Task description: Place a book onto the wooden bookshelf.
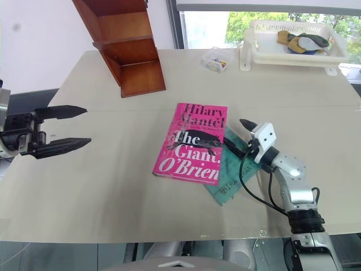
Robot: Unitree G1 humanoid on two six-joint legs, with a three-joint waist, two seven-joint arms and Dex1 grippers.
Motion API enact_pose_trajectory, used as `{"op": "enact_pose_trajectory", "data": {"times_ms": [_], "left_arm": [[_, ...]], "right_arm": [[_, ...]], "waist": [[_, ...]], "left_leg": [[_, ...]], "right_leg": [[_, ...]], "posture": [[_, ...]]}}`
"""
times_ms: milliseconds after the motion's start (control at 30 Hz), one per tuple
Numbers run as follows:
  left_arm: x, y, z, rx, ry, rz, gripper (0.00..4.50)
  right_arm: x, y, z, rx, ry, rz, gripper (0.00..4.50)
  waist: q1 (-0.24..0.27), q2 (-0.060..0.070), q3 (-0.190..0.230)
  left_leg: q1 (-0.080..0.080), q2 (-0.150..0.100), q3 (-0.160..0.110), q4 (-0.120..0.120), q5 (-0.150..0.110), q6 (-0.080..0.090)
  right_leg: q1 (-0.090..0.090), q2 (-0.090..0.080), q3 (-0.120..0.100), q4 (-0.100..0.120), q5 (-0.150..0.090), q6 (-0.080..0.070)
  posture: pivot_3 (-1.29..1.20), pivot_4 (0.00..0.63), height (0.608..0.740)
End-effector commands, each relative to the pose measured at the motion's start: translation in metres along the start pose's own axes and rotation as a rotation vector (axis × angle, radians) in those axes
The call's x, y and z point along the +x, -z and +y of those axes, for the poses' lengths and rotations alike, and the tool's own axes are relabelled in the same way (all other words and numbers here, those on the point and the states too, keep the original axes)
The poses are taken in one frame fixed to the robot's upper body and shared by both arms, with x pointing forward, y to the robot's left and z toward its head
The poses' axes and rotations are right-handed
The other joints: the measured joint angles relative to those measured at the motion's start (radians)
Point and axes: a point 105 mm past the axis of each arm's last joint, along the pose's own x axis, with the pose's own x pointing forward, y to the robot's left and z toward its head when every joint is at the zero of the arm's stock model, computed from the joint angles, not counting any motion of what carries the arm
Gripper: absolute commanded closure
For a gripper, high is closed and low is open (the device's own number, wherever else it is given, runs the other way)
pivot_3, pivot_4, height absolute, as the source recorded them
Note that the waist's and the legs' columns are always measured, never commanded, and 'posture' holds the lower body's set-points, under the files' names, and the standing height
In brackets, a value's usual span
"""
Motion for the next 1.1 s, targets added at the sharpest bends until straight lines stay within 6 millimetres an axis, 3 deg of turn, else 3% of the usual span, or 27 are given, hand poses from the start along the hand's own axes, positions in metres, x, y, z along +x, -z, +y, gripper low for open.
{"op": "enact_pose_trajectory", "data": {"times_ms": [33, 1100], "left_arm": [[-0.004, -0.011, 0.000, 0.060, -0.017, 0.009, 0.03], [-0.008, -0.002, -0.001, 0.021, -0.059, 0.016, 0.03]], "right_arm": [[0.011, -0.011, 0.004, -0.031, -0.023, -0.056, 0.00], [0.040, 0.002, 0.023, -0.049, -0.085, -0.048, 0.00]], "waist": [[0.000, 0.000, 0.000], [-0.024, -0.001, -0.001]], "left_leg": [[0.000, 0.000, 0.000, 0.000, 0.000, 0.000], [0.000, 0.002, 0.000, 0.000, 0.000, -0.001]], "right_leg": [[0.000, 0.000, 0.000, 0.000, 0.000, 0.000], [0.000, 0.002, 0.000, 0.000, 0.001, -0.001]], "posture": [[0.00, 0.150, 0.740], [0.00, 0.150, 0.740]]}}
